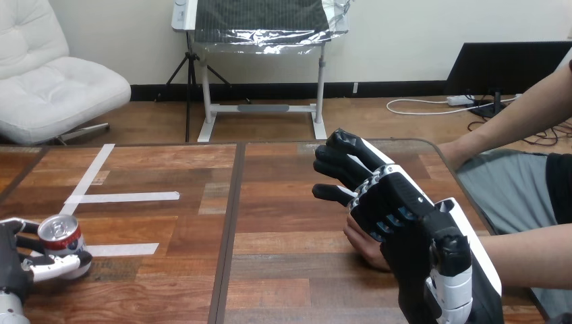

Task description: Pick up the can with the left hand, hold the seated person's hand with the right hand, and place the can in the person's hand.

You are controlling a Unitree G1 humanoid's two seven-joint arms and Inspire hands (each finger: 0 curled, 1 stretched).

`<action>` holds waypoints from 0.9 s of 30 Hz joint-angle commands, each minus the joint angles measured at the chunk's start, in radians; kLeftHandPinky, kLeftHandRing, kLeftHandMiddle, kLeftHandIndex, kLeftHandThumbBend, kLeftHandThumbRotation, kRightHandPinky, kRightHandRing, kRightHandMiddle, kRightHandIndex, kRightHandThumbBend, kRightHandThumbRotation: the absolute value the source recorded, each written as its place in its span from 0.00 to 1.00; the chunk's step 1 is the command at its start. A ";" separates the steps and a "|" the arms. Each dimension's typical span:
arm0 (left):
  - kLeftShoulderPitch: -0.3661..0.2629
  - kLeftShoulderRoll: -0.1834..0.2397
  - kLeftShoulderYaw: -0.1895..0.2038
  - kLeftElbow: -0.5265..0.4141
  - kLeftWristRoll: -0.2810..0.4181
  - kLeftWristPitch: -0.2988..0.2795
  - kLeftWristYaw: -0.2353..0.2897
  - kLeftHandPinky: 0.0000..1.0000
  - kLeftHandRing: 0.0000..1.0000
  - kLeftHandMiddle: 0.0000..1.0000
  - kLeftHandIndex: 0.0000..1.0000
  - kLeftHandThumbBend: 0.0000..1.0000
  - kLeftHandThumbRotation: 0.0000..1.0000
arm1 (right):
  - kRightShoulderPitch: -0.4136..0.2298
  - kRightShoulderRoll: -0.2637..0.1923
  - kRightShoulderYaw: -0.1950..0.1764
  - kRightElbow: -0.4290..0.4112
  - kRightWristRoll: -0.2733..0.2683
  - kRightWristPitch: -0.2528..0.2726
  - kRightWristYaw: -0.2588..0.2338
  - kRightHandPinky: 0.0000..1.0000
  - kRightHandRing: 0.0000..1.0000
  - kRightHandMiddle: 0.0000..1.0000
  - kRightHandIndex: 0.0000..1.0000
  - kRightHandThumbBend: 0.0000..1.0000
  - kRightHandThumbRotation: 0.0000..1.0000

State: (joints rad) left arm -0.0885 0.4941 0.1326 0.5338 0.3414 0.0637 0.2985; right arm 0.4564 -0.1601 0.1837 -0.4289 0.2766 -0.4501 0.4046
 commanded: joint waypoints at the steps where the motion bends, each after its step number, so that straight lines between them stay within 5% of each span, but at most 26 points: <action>1: -0.061 0.013 0.002 -0.002 0.001 -0.059 0.033 0.37 0.44 0.48 0.53 0.70 0.00 | -0.045 0.009 -0.011 -0.028 0.008 -0.019 -0.007 0.82 0.89 0.88 0.89 0.80 0.98; 18: -0.011 0.006 0.006 -0.119 -0.021 -0.084 -0.001 0.31 0.36 0.42 0.49 0.72 0.00 | -0.067 -0.014 -0.020 -0.009 -0.008 -0.011 0.010 0.85 0.90 0.89 0.89 0.79 0.95; 27: 0.024 0.003 0.010 -0.211 -0.038 -0.078 -0.048 0.29 0.34 0.40 0.48 0.71 0.00 | -0.083 -0.010 -0.034 0.003 -0.065 -0.011 -0.014 0.84 0.87 0.86 0.87 0.78 0.93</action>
State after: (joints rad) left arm -0.0319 0.4915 0.1356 0.4302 0.3122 0.0196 0.2612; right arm 0.4374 -0.1723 0.1698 -0.4277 0.2390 -0.4502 0.4063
